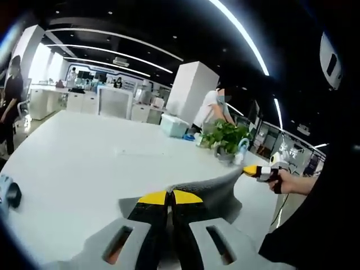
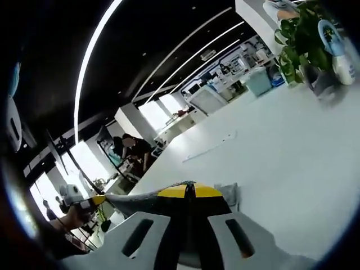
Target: Fold the towel on the table until its edges align and the towel forms a compact rectangular stack.
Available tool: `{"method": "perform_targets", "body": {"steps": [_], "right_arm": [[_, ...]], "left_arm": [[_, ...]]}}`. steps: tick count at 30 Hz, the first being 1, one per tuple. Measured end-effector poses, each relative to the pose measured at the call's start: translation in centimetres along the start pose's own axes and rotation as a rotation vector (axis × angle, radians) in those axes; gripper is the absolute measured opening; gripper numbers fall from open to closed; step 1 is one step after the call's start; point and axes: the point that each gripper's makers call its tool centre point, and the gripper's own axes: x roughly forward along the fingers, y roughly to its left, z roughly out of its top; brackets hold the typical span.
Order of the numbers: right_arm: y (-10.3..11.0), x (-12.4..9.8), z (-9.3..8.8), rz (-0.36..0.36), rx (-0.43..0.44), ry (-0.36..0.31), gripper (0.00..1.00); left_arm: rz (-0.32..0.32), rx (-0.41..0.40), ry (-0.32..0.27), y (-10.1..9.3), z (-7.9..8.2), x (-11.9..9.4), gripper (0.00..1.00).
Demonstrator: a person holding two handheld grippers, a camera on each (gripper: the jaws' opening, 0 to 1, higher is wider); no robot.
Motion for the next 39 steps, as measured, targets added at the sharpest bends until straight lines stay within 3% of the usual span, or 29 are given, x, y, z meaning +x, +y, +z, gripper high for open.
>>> {"method": "perform_targets", "body": {"steps": [29, 39], "right_arm": [[-2.0, 2.5, -0.5, -0.04, 0.049, 0.049, 0.0], [-2.6, 3.7, -0.5, -0.053, 0.027, 0.066, 0.0]], "left_arm": [[0.015, -0.019, 0.041, 2.0, -1.0, 2.6, 0.02], [0.017, -0.033, 0.064, 3.2, -1.5, 3.5, 0.02]]}}
